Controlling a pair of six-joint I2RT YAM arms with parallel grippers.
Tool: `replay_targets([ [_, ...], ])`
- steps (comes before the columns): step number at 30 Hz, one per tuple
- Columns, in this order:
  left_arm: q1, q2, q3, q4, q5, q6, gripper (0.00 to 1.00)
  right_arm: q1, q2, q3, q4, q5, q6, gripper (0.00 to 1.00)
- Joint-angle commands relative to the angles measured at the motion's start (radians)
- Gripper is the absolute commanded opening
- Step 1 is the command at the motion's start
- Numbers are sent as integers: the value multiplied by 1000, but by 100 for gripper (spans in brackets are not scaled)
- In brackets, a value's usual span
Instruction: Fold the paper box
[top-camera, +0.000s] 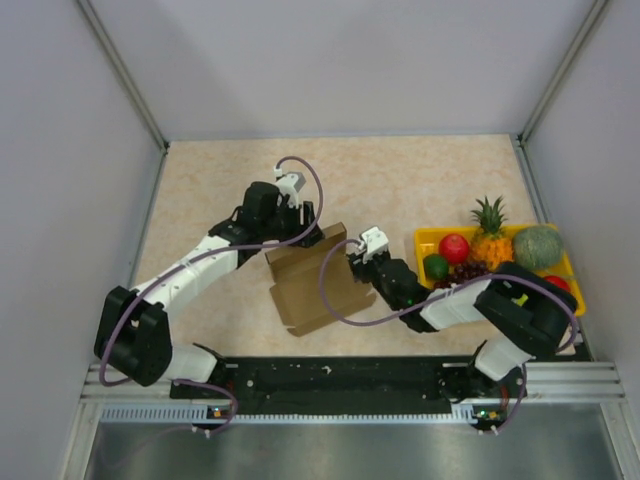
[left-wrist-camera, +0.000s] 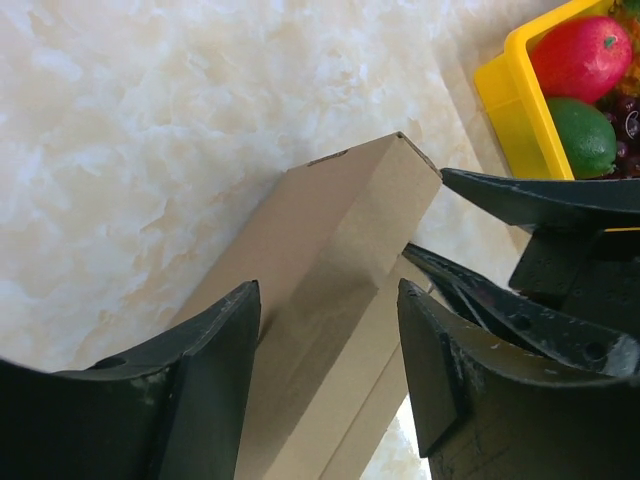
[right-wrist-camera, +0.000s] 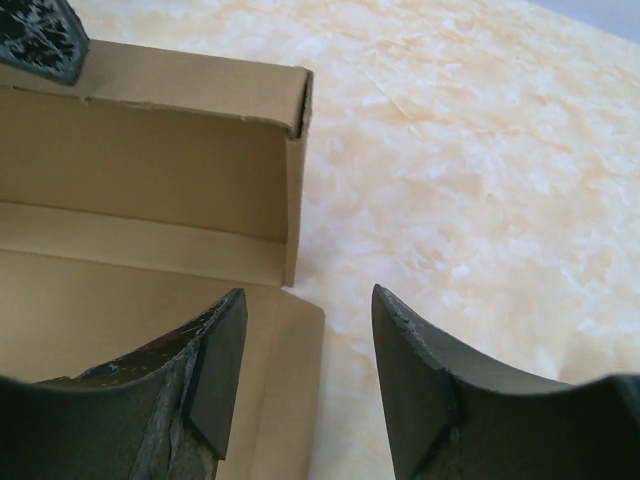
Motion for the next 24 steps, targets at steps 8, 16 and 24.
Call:
replay_targets([
  [8,29,-106,85,-181,-135,81,64,-160,-300,20,-599,-402,469,62],
  [16,65,-342,25,-242,-293,8,72,-275,-378,105,-905,-649,578,70],
  [24,77,-542,-217,-383,-404,-322,68,-461,-220,209,-924,-933,640,70],
])
